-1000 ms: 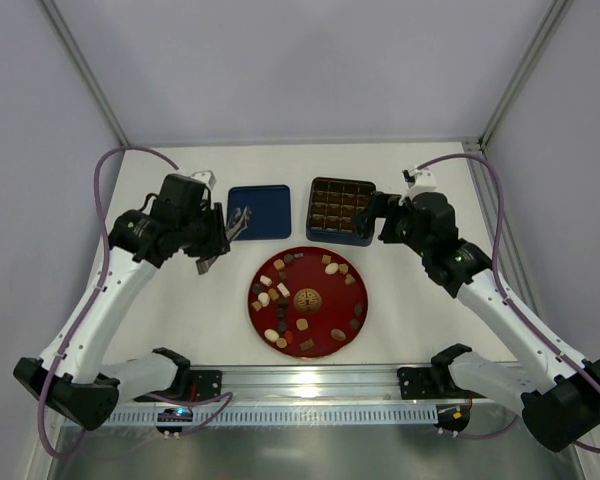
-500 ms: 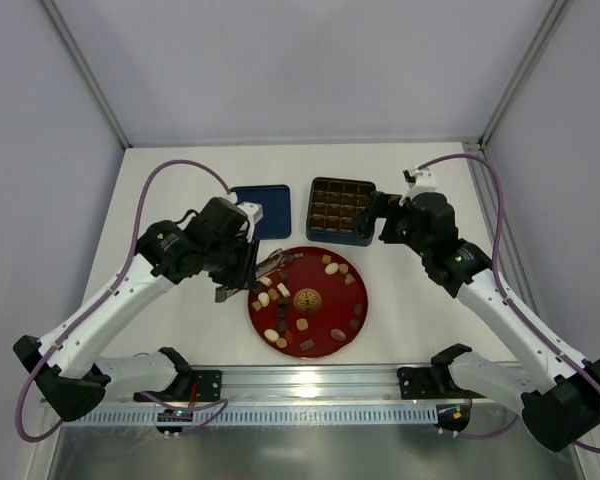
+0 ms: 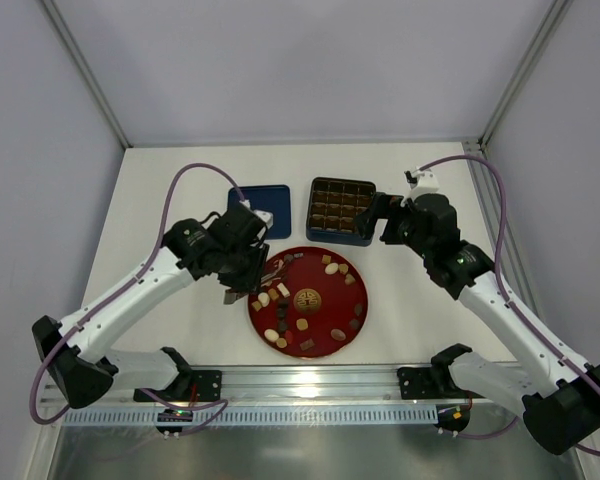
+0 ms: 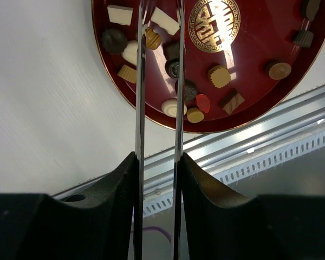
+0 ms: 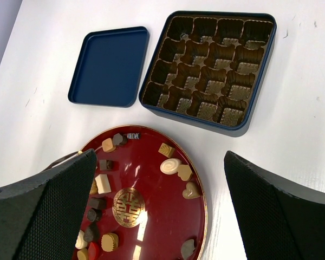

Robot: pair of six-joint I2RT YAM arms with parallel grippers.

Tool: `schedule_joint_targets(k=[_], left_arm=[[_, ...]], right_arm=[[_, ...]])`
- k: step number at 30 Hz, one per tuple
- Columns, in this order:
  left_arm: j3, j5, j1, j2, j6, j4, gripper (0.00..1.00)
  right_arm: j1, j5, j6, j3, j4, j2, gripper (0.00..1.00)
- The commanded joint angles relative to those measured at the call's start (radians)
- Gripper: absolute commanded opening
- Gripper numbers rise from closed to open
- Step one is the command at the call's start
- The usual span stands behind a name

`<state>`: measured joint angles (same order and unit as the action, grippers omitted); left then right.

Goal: Pack the chocolate

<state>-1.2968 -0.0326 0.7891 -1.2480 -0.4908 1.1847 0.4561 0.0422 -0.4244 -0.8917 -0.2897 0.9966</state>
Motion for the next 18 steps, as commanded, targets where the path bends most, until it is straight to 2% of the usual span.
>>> schedule_joint_targets(k=[1,18], left_arm=[[0.004,-0.016,0.007,-0.017,-0.006,-0.045,0.36],[0.047,-0.038,0.018,-0.094,0.001,-0.109,0.39]], right_arm=[[0.001,0.007,-0.004,0.000,0.020,-0.026,1.00],[0.001,-0.004,0.001,0.022,0.027,-0.046,1.00]])
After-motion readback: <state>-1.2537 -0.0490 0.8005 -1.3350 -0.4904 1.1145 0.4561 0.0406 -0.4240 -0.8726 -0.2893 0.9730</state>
